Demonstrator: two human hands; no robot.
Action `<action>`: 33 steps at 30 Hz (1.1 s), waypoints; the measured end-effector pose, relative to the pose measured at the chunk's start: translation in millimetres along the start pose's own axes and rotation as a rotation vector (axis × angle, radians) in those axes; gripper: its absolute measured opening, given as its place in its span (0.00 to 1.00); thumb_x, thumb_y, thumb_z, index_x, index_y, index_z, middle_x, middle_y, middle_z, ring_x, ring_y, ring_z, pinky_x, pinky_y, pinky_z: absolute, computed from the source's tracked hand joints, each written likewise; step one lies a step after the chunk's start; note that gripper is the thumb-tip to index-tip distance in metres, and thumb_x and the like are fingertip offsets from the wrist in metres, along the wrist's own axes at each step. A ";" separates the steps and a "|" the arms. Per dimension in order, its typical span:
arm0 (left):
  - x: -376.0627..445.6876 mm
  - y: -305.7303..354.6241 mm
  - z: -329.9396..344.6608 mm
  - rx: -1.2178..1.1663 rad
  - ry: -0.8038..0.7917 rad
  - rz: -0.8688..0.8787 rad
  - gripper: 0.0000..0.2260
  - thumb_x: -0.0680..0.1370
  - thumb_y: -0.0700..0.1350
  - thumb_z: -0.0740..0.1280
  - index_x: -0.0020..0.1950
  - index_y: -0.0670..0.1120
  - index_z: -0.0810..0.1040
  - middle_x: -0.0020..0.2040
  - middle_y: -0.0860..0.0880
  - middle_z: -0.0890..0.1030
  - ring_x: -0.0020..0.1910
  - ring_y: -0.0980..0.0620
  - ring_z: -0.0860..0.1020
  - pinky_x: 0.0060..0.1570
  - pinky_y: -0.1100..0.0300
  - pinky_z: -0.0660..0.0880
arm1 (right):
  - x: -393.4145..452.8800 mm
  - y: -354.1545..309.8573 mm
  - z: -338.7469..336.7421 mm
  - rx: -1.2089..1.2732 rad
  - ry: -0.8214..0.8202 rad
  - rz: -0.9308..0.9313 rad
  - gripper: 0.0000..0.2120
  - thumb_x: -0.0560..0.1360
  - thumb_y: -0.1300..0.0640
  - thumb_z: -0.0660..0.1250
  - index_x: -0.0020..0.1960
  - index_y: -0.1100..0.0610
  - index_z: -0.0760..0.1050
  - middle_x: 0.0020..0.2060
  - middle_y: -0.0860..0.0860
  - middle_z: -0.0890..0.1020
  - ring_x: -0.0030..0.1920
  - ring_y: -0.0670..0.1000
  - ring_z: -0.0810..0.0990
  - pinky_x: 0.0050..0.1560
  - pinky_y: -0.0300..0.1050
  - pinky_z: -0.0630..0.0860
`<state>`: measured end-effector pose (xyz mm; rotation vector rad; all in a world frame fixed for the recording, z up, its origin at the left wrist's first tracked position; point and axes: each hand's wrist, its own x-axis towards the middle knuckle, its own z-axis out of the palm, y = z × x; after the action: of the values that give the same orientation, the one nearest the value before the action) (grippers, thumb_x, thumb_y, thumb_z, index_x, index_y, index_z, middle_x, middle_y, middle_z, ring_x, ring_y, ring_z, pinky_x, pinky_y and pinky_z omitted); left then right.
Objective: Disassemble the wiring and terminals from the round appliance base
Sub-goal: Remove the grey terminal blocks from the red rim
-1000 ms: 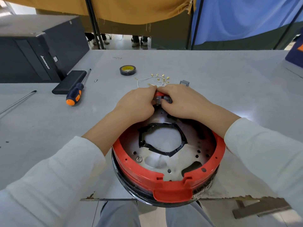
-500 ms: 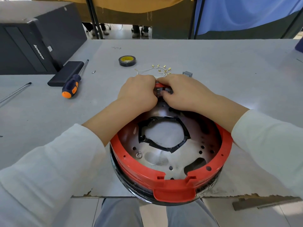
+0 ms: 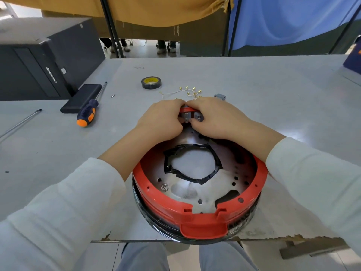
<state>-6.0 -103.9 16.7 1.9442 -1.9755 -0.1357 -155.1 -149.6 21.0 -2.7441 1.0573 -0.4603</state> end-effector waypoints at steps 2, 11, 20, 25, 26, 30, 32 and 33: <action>0.2 0.5 1.7 0.019 0.020 -0.012 0.16 0.74 0.42 0.63 0.62 0.51 0.74 0.54 0.46 0.80 0.53 0.42 0.76 0.48 0.51 0.74 | 0.5 0.4 0.9 0.005 0.008 0.009 0.12 0.74 0.55 0.60 0.55 0.46 0.74 0.46 0.50 0.79 0.45 0.53 0.77 0.40 0.50 0.75; 2.5 8.7 -0.3 0.160 0.042 -0.083 0.13 0.71 0.41 0.64 0.55 0.45 0.76 0.47 0.43 0.79 0.44 0.41 0.74 0.36 0.56 0.65 | 3.9 2.9 3.4 -0.024 0.007 -0.002 0.07 0.73 0.57 0.60 0.43 0.46 0.65 0.40 0.49 0.75 0.40 0.51 0.71 0.30 0.44 0.62; -4.0 19.5 -4.9 0.217 0.043 -0.116 0.14 0.70 0.40 0.64 0.56 0.44 0.75 0.48 0.42 0.77 0.42 0.42 0.71 0.36 0.56 0.65 | 3.9 1.8 5.5 -0.070 0.018 -0.006 0.06 0.73 0.58 0.58 0.46 0.48 0.68 0.42 0.49 0.76 0.43 0.53 0.73 0.32 0.44 0.61; -4.8 20.8 -4.5 0.245 0.053 -0.130 0.13 0.70 0.40 0.64 0.54 0.44 0.74 0.40 0.46 0.71 0.39 0.44 0.68 0.34 0.56 0.63 | 3.4 1.6 5.9 -0.080 0.020 -0.010 0.05 0.72 0.57 0.58 0.46 0.49 0.68 0.44 0.51 0.77 0.46 0.55 0.75 0.35 0.45 0.65; -4.7 21.3 -4.2 0.252 0.056 -0.127 0.13 0.70 0.40 0.64 0.54 0.43 0.73 0.41 0.45 0.72 0.40 0.43 0.69 0.35 0.56 0.63 | 4.0 1.1 6.9 -0.083 0.025 -0.007 0.04 0.72 0.57 0.58 0.46 0.50 0.68 0.43 0.51 0.77 0.45 0.55 0.75 0.35 0.45 0.65; -2.0 22.6 -3.0 0.304 0.074 -0.091 0.10 0.72 0.39 0.63 0.53 0.43 0.71 0.49 0.41 0.77 0.49 0.39 0.75 0.36 0.55 0.63 | 9.8 -2.3 6.1 -0.122 0.006 0.017 0.01 0.73 0.56 0.57 0.43 0.53 0.64 0.40 0.51 0.74 0.46 0.57 0.75 0.38 0.49 0.70; -1.2 18.9 -3.2 0.263 0.056 -0.085 0.11 0.72 0.39 0.63 0.54 0.42 0.71 0.49 0.41 0.77 0.47 0.40 0.75 0.36 0.55 0.63 | 9.4 -2.4 2.6 -0.096 -0.033 -0.002 0.02 0.74 0.57 0.58 0.44 0.53 0.64 0.42 0.53 0.75 0.47 0.57 0.76 0.43 0.52 0.73; -1.2 15.9 -3.4 0.228 0.049 -0.084 0.13 0.71 0.38 0.63 0.56 0.42 0.72 0.49 0.41 0.77 0.46 0.40 0.74 0.35 0.56 0.64 | 8.4 -2.3 1.0 -0.086 -0.039 -0.006 0.02 0.74 0.57 0.58 0.44 0.52 0.64 0.43 0.53 0.76 0.47 0.56 0.75 0.45 0.53 0.73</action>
<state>-20.0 -101.4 24.7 2.1498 -1.9513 0.1200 -147.4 -153.5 22.5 -2.8193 1.0841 -0.3684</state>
